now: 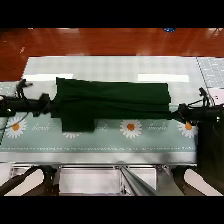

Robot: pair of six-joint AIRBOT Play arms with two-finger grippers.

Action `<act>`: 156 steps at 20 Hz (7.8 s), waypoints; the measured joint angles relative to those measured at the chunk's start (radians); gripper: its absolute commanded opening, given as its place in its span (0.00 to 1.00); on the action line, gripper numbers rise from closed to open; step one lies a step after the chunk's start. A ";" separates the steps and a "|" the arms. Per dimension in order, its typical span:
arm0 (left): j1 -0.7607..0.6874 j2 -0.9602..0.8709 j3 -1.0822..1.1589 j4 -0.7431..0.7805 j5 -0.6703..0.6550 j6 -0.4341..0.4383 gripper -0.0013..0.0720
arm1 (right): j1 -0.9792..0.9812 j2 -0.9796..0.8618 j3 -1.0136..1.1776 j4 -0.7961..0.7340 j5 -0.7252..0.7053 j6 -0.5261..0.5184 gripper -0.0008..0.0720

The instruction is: Fold the shirts.

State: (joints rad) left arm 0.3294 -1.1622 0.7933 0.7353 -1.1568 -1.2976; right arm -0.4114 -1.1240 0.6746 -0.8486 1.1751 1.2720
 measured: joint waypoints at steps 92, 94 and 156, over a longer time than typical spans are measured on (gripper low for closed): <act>-0.575 -0.120 0.564 0.334 -0.023 -0.206 0.05 | 0.581 0.192 0.268 0.187 -0.224 0.172 0.04; -0.482 0.061 0.415 0.359 -0.023 -0.189 0.05 | 0.686 0.027 0.374 0.195 -0.303 0.167 0.04; -0.323 0.484 -0.166 0.312 0.145 -0.244 0.05 | 0.735 -0.469 0.647 0.346 -0.216 0.048 0.04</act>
State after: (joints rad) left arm 0.0059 -0.6781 0.6277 1.0473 -1.0119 -1.5417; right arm 0.3233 -1.5932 1.3220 -0.5026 0.9596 1.3197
